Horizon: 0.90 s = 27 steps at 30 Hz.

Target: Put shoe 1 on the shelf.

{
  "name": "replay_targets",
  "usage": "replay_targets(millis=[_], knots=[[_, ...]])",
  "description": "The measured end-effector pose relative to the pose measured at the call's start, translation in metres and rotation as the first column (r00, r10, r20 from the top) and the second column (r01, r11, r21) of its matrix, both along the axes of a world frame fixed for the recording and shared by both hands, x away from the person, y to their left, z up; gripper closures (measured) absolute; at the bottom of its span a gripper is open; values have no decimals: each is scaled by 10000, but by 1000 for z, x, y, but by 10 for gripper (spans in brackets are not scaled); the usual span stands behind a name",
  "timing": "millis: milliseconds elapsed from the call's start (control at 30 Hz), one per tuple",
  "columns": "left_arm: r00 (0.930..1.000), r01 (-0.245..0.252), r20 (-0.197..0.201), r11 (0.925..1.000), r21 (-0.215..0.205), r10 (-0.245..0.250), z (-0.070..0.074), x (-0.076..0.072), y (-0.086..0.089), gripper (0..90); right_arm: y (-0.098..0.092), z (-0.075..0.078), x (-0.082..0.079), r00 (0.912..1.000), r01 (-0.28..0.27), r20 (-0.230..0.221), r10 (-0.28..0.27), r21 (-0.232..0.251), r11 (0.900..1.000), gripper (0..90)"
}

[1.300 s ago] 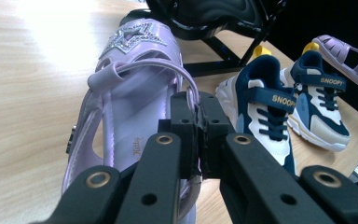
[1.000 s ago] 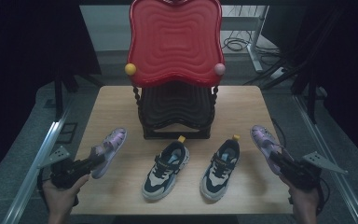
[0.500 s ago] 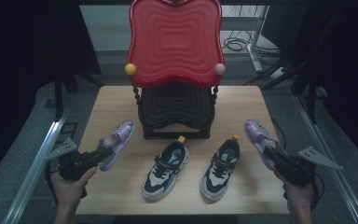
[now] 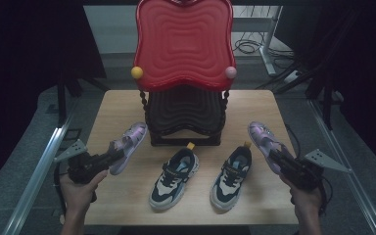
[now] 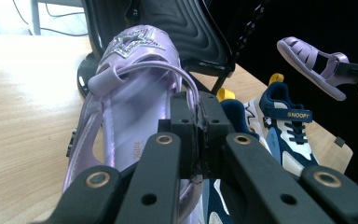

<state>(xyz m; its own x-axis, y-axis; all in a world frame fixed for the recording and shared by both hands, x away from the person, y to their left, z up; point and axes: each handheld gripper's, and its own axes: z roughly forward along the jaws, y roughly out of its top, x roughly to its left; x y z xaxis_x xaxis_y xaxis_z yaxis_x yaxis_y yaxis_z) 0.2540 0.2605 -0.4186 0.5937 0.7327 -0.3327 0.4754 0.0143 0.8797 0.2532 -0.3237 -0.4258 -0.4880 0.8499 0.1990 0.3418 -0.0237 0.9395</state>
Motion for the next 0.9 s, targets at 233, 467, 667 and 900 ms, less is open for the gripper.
replay_targets(millis=[233,467,667,900], knots=[[10000,-71,56,9999,-95,72,0,5,-3,872,13,1,6,9997,-256,53,256,-32,9997,848],[9999,-110,114,9999,-113,112,0,10,-6,872,21,2,8,9990,-439,109,440,-54,9990,848],[9999,-54,150,10000,-80,55,-1,15,-12,872,30,2,11,9979,-647,44,648,-80,9979,847],[9999,109,80,9999,-16,-109,-3,22,-18,872,38,1,12,9959,-903,-23,903,-122,9958,847]])
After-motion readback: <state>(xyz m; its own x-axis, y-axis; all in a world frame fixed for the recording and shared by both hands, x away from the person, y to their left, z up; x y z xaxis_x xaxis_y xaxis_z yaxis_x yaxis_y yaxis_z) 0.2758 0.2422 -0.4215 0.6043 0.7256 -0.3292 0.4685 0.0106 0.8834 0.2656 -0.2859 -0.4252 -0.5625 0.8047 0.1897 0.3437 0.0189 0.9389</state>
